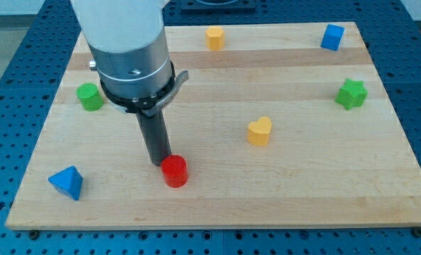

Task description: Push the red circle slightly to the right

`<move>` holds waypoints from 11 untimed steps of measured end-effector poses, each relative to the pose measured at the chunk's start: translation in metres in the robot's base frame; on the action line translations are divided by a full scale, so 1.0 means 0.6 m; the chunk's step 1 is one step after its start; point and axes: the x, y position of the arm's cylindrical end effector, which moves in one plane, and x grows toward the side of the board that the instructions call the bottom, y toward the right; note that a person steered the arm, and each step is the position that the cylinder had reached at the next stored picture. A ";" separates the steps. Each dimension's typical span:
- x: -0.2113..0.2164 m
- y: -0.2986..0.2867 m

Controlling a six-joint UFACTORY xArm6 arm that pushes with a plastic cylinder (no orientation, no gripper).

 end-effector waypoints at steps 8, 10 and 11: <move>0.033 0.018; 0.046 0.078; 0.048 0.101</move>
